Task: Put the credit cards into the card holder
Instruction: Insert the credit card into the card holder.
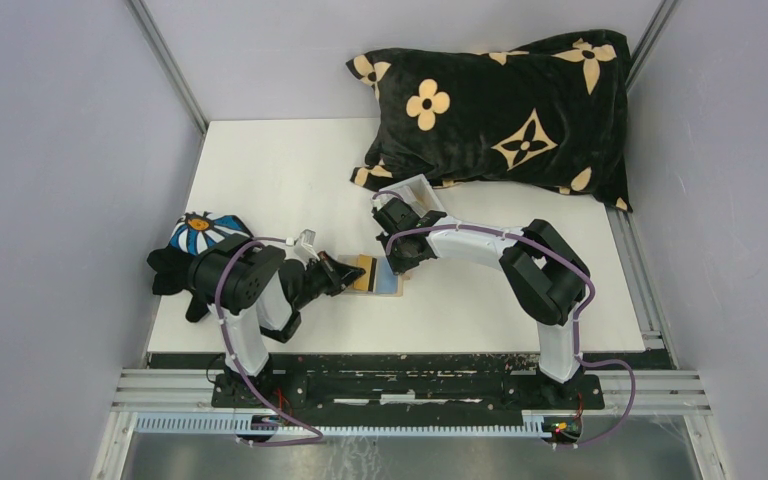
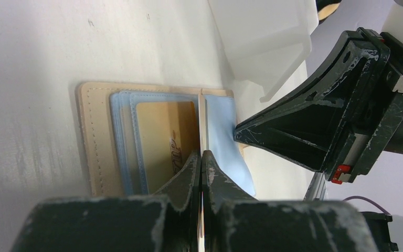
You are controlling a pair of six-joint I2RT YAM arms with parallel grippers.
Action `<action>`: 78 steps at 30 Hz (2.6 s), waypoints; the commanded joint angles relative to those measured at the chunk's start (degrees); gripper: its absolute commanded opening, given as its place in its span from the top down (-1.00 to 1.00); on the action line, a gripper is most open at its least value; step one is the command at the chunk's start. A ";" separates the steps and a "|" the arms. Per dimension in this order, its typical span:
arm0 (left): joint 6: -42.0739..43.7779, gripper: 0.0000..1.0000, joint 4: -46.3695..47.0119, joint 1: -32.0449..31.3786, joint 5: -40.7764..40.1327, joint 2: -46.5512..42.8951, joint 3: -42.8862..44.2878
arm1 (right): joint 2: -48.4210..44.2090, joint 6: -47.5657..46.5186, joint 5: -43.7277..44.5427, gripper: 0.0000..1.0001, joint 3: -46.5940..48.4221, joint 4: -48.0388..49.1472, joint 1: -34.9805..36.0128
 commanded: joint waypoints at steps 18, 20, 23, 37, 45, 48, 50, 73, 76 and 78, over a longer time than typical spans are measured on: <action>-0.70 0.94 -3.41 -0.58 -4.69 -0.43 0.84 | 5.37 -0.23 -0.01 0.98 -2.82 -2.20 0.24; -1.02 0.94 -4.91 -0.59 -5.22 -1.10 0.63 | 5.29 -0.23 0.11 0.98 -2.84 -2.21 0.24; -2.10 0.94 -6.92 -0.58 -6.08 -2.62 -0.27 | 5.09 -0.12 0.57 0.98 -2.89 -2.28 0.24; -5.34 0.94 -15.16 -4.21 -8.18 -7.43 -0.08 | 5.55 0.05 0.53 0.98 -1.92 -2.29 0.29; -6.49 0.94 -16.70 -4.72 -9.07 -7.42 1.63 | 5.27 -0.29 0.94 0.98 -2.51 -2.38 0.33; -6.53 0.94 -18.54 -4.72 -9.20 -7.90 2.42 | 5.29 -0.45 1.13 0.98 -2.60 -2.37 0.33; -6.89 0.94 -19.47 -4.67 -9.27 -8.05 2.73 | 5.20 -0.55 1.29 0.98 -2.65 -2.37 0.32; -7.58 0.94 -25.83 -7.04 -9.26 -10.97 0.46 | 5.11 -0.03 2.49 0.98 -3.59 -1.54 0.33; -7.50 0.94 -25.85 -7.39 -9.00 -10.62 0.75 | 5.19 0.08 2.53 0.98 -3.42 -1.57 0.33; -7.43 0.94 -25.85 -7.68 -8.90 -10.37 1.03 | 5.18 0.03 2.53 0.98 -3.37 -1.58 0.33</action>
